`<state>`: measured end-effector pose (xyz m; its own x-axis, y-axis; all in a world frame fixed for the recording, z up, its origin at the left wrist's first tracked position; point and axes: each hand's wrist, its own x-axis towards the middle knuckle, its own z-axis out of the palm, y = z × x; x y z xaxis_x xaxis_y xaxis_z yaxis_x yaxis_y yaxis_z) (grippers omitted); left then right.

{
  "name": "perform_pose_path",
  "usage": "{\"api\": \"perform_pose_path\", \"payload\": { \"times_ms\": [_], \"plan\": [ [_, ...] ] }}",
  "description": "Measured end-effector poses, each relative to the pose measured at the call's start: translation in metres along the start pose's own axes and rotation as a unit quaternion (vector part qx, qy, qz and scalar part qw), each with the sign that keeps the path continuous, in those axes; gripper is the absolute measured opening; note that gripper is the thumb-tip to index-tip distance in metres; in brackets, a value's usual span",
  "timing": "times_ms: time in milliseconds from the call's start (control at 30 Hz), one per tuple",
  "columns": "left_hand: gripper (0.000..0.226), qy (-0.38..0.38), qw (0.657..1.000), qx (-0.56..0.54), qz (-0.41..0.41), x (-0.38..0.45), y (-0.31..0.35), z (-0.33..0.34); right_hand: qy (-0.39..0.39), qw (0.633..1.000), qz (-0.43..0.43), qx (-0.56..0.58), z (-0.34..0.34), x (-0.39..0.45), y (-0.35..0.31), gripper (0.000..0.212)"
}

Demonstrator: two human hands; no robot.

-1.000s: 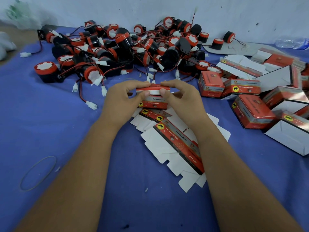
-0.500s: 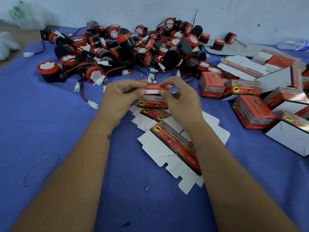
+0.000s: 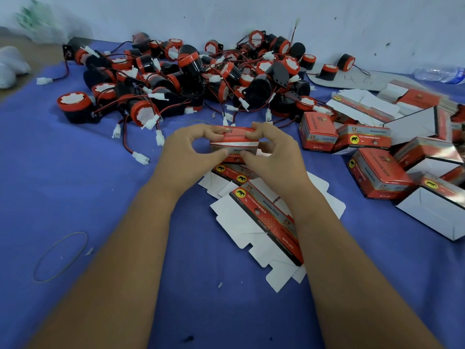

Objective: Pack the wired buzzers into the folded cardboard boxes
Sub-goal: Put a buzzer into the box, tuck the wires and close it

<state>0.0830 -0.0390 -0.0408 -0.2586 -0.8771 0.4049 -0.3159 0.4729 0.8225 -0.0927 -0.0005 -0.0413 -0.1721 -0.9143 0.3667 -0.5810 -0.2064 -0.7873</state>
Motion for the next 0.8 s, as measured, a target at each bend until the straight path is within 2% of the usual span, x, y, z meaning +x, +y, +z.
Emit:
{"api": "perform_pose_path", "payload": {
  "times_ms": [100, 167, 233, 333, 433, 533, 600, 700, 800],
  "plan": [
    [0.014, 0.038, 0.983, 0.167, 0.072, 0.001, 0.004, 0.008, 0.052, 0.982, -0.103, -0.148, 0.001, 0.003, -0.004, 0.02],
    [0.024, 0.04, 0.96, 0.255, 0.109, 0.002, 0.008, 0.015, 0.082, 0.961, -0.146, -0.222, 0.004, 0.004, -0.007, 0.018],
    [0.032, 0.036, 0.95, 0.277, 0.138, 0.001, 0.012, 0.022, 0.091, 0.95, -0.152, -0.258, 0.005, 0.003, -0.01, 0.015],
    [0.023, 0.07, 0.935, 0.304, 0.168, 0.0, 0.016, 0.026, 0.098, 0.941, -0.149, -0.289, 0.004, 0.003, -0.011, 0.013],
    [0.019, 0.08, 0.924, 0.342, 0.153, 0.0, 0.018, 0.028, 0.084, 0.937, -0.147, -0.305, 0.007, 0.005, -0.011, 0.008],
    [0.024, 0.082, 0.938, 0.317, 0.114, 0.001, 0.021, 0.031, 0.071, 0.954, -0.112, -0.268, 0.011, 0.006, -0.008, 0.008],
    [0.022, 0.095, 0.958, 0.263, 0.069, 0.003, 0.023, 0.033, 0.061, 0.978, -0.075, -0.182, 0.012, 0.005, -0.007, 0.005],
    [0.02, 0.122, 0.97, 0.208, 0.005, 0.003, 0.026, 0.039, 0.018, 0.997, -0.025, -0.067, 0.011, 0.005, -0.004, 0.016],
    [0.021, 0.147, 0.979, 0.143, -0.02, 0.001, 0.021, 0.043, -0.01, 1.0, 0.011, -0.016, 0.004, 0.008, -0.003, 0.028]
  ]
}}
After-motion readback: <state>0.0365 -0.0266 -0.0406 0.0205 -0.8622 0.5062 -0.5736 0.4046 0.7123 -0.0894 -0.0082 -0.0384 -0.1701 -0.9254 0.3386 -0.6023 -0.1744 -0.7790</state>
